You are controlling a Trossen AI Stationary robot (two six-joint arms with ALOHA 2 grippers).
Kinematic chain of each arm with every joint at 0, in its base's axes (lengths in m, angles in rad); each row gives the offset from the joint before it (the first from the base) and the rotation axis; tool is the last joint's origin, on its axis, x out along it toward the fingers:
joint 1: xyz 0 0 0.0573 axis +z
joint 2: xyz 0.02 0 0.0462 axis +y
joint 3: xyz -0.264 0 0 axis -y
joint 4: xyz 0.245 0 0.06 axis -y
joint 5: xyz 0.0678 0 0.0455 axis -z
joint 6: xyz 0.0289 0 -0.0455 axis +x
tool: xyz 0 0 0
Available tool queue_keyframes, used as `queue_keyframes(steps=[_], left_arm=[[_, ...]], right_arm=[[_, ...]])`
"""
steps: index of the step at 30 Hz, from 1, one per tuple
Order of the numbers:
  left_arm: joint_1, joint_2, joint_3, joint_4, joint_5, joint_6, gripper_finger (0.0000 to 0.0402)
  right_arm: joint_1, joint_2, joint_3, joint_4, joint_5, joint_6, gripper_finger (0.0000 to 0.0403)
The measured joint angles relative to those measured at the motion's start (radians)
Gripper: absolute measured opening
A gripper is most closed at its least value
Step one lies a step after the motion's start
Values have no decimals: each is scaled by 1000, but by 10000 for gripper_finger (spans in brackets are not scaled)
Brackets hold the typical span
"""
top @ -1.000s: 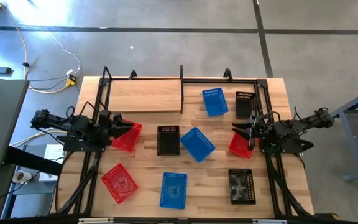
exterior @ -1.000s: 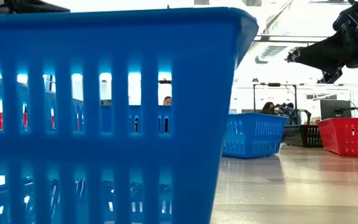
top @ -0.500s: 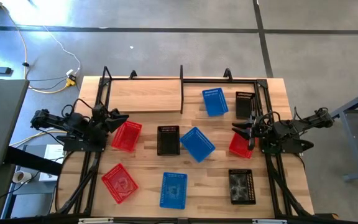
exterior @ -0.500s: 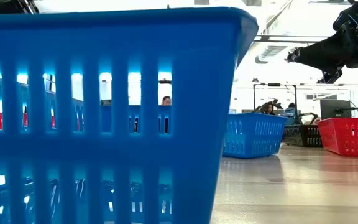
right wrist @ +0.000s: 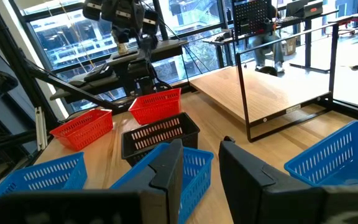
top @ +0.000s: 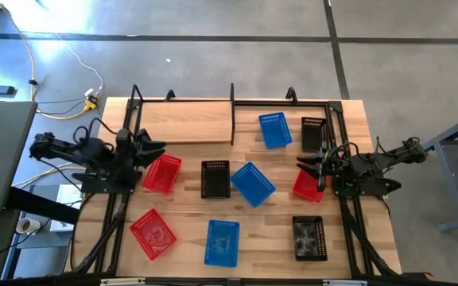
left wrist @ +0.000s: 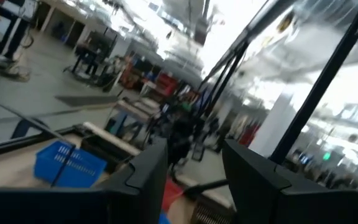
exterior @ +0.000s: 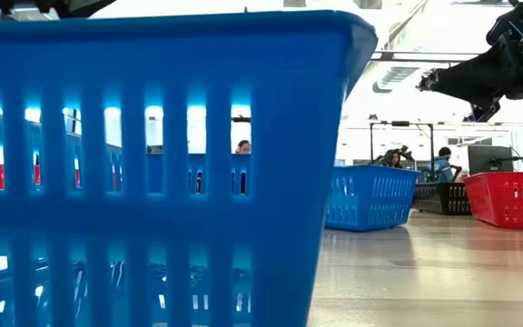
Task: Stack baskets on shelf by color
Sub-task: Put the middle left black bin on the shelf
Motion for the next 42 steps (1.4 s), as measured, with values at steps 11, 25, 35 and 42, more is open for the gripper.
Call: queue_keyframes(steps=[11,25,35,42], left_arm=[[0,346,240,-192,6,53,145],[0,661,375,-264,127,89,146],[0,896,480,-302,157,85,145],[0,1036,558,-400,177,85,145]], right_arm=[[0,0,0,0,4,0,91],[0,0,0,0,5,-34,91],[0,0,0,0,5,-60,91],[0,0,0,0,6,-60,91]])
